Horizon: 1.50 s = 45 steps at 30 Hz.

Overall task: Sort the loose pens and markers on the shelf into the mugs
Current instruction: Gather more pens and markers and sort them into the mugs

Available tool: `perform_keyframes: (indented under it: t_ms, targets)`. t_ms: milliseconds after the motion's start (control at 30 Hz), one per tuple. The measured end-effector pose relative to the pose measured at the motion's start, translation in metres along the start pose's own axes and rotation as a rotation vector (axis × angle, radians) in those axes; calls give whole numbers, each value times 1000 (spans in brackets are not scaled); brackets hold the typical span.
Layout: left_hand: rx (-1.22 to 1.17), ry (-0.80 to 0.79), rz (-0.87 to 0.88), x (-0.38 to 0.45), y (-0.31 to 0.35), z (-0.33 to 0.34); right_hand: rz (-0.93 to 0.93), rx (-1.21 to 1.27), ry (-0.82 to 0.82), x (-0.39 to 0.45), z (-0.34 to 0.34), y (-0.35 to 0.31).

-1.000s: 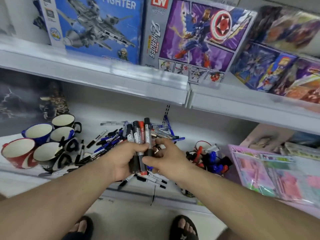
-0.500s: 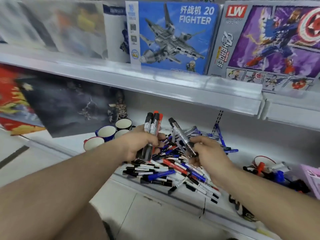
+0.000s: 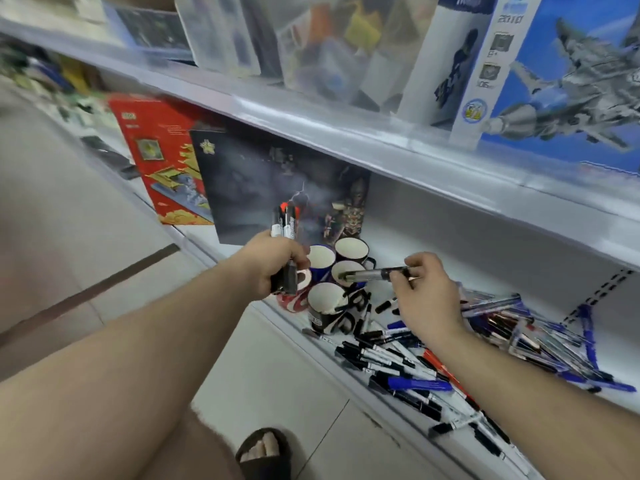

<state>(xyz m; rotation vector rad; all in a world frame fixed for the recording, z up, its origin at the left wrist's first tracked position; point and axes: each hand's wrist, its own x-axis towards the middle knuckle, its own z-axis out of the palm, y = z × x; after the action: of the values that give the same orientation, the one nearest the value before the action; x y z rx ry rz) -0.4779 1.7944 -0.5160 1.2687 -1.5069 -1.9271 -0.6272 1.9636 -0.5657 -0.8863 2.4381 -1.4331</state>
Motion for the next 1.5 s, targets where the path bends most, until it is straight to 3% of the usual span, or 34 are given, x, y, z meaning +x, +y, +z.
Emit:
perform_keyframes:
  t_ms: [367, 633, 867, 1000, 1067, 1167, 1267, 1367, 1500]
  targets:
    - [34, 25, -34, 37, -7, -27, 25, 58, -55, 62, 127, 9]
    - [-80, -134, -26, 47, -10, -5, 24, -88, -238, 70, 202, 36]
    - [-147, -172, -26, 47, -6, 2, 13, -188, -374, 87, 208, 44]
    - [-145, -205, -32, 45, -9, 3, 134, 230, -3, 81, 164, 3]
    - [-148, -216, -35, 44, -11, 3, 189, 408, 59, 65, 136, -15]
    - [-169, -223, -46, 38, -8, 7, 188, 506, -133, 22, 98, -37]
    - [-189, -238, -35, 30, -4, 12, 109, 399, -307, -9, 84, -51]
    - [-157, -194, -8, 27, -5, 13, 51, 324, -319, -14, 86, -53]
    - [-87, -119, -20, 33, -9, 6, 40, 432, -314, -10, 88, -55]
